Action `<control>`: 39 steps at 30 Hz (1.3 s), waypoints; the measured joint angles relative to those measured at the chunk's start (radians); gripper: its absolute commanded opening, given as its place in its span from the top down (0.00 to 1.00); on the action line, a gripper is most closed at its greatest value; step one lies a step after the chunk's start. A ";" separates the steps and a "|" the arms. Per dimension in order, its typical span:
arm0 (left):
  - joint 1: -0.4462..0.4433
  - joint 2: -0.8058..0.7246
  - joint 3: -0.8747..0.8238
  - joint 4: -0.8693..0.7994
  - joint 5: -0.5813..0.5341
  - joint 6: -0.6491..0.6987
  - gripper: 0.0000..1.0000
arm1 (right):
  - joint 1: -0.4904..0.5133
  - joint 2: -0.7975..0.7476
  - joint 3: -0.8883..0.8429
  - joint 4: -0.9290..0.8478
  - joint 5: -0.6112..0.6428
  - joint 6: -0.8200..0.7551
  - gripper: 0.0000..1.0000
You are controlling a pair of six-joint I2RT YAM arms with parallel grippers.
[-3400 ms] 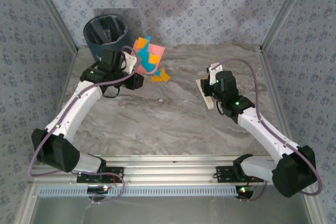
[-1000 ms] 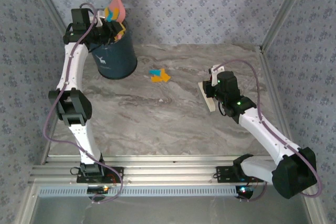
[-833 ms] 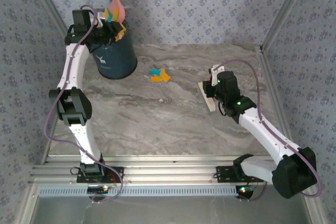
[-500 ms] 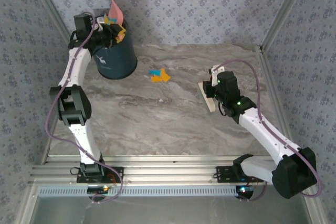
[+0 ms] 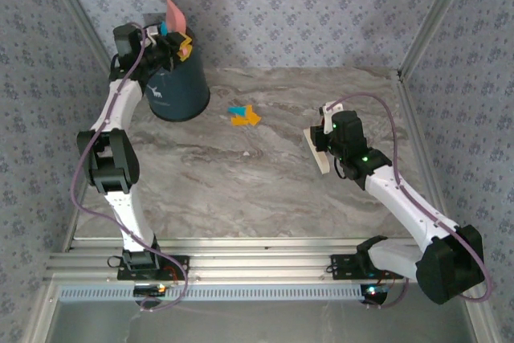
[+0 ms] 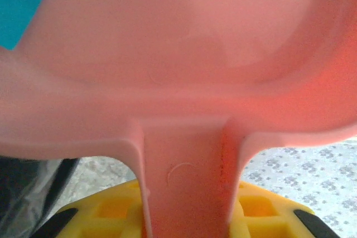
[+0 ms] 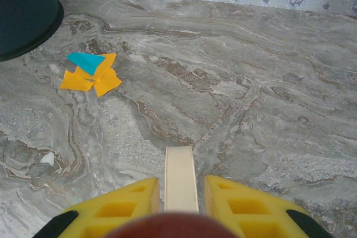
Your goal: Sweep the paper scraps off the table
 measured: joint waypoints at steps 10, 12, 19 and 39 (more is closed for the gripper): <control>0.000 -0.045 -0.063 0.189 0.003 -0.164 1.00 | 0.000 0.000 -0.001 0.000 0.000 0.000 1.00; 0.000 -0.059 -0.082 0.241 0.002 -0.212 1.00 | 0.000 0.000 -0.001 0.000 0.000 0.000 1.00; 0.000 -0.070 -0.141 0.444 -0.018 -0.397 1.00 | 0.000 0.000 -0.001 0.000 0.000 0.000 1.00; -0.029 -0.052 -0.196 0.718 -0.084 -0.661 1.00 | 0.000 -0.018 -0.007 -0.002 -0.004 0.000 1.00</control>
